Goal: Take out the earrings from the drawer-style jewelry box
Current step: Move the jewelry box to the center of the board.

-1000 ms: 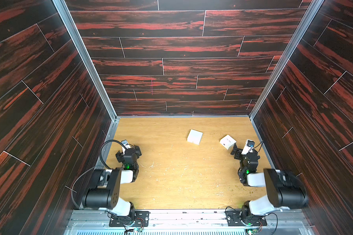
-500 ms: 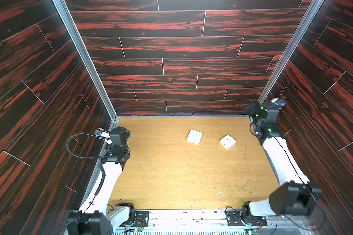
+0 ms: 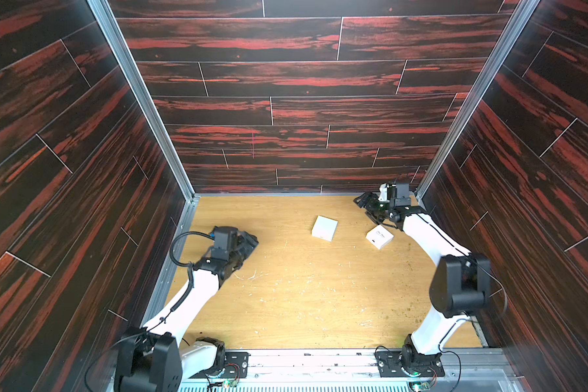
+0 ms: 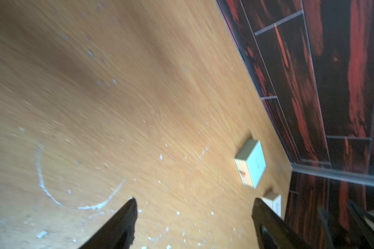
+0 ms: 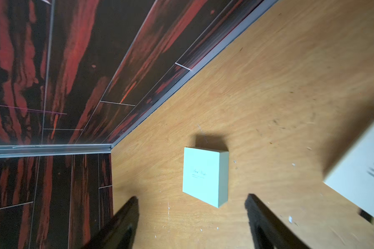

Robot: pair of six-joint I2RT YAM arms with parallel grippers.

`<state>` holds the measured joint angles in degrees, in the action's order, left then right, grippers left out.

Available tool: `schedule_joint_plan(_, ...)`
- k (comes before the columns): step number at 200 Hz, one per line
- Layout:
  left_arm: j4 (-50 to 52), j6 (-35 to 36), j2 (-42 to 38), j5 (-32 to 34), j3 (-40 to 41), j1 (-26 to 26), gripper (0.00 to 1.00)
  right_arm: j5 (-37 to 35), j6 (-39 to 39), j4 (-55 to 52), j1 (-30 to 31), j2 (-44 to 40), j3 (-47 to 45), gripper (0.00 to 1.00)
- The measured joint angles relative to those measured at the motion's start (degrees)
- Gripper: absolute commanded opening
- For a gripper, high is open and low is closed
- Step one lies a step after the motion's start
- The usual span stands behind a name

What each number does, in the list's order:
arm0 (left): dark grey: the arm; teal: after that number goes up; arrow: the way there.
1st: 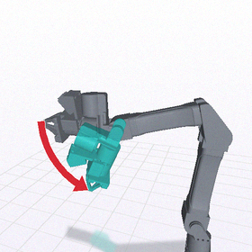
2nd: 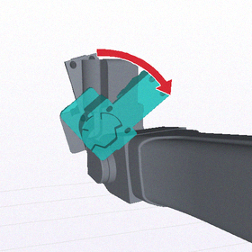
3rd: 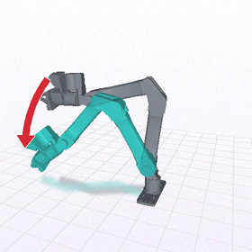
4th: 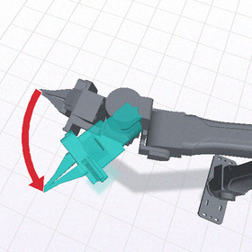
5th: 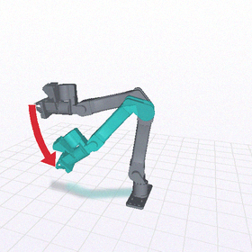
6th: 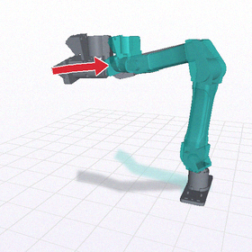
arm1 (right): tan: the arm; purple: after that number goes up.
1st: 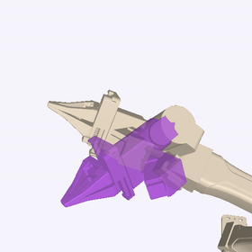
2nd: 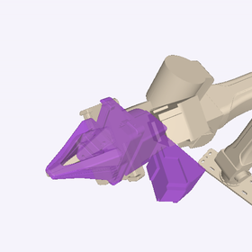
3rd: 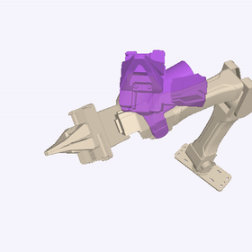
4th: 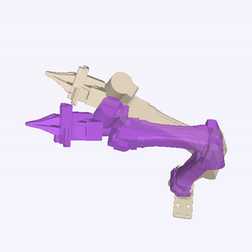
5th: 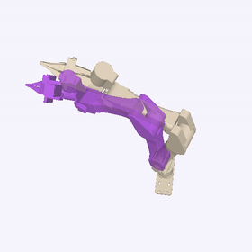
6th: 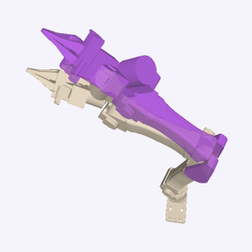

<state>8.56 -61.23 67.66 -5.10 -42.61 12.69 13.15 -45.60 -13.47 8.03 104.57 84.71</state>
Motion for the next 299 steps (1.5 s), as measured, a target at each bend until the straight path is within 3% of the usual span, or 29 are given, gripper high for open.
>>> schedule_joint_plan(61,-2.4,-0.9,-0.5,-0.3,1.7,5.1,0.86,3.8,-4.2,1.5,0.1,13.1,9.1,0.62)
schedule_joint_plan(169,-2.6,0.5,5.9,-2.6,-0.7,5.5,0.85,12.7,0.3,-9.1,1.9,36.0,37.8,0.59)
schedule_joint_plan(217,-2.4,2.0,7.3,-3.5,-2.2,5.6,0.86,15.2,3.7,-13.1,2.8,40.3,43.1,0.59)
schedule_joint_plan(299,-2.0,2.9,7.3,-3.4,-2.2,5.6,0.85,16.3,7.3,-16.1,4.2,40.7,43.2,0.59)
